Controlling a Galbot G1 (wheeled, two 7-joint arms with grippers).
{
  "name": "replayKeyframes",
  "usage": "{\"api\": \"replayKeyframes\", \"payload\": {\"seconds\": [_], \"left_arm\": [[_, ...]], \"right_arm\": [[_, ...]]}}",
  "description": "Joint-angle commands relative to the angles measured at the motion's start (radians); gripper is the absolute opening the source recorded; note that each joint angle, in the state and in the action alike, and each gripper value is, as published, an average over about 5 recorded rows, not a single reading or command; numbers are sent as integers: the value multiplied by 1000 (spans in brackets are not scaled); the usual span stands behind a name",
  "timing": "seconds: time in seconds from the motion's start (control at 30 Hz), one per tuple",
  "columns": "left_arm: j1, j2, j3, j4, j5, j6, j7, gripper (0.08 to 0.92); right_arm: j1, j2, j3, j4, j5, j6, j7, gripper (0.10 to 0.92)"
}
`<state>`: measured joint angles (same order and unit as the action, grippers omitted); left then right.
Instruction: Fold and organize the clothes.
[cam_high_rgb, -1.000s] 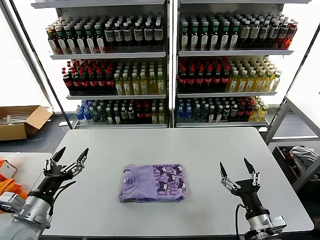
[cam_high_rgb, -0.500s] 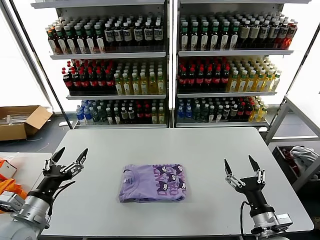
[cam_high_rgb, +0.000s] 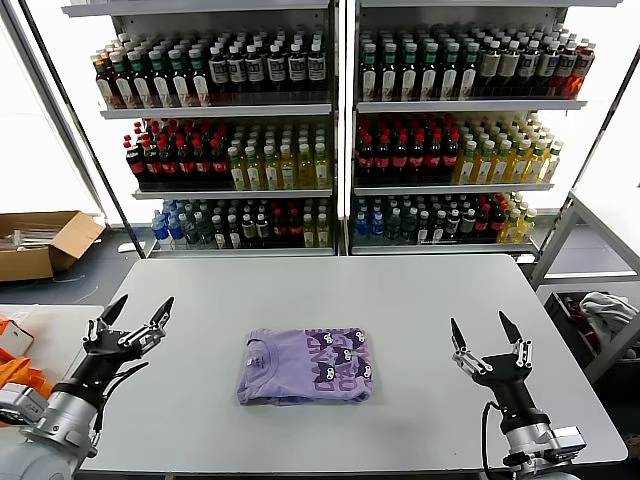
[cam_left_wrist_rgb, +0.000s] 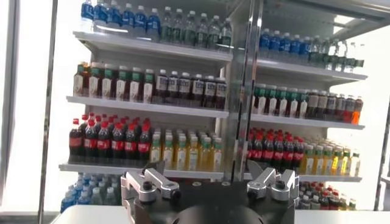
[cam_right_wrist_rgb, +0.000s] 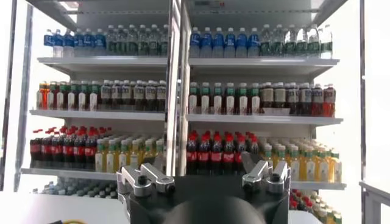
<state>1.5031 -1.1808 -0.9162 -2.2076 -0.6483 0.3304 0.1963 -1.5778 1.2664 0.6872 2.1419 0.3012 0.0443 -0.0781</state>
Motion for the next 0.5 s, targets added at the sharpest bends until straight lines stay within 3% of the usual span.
{"api": "replayKeyframes", "payload": {"seconds": [0.03,0.5], "left_arm": [[4,9,-18,3,-4,0,1,823],[14,0,-21,6,-4,-4,4,823]], "right_arm": [[-6,-8,2,8,15,2,1,823],[-1,-6,7,2,12,-3,12,823]]}}
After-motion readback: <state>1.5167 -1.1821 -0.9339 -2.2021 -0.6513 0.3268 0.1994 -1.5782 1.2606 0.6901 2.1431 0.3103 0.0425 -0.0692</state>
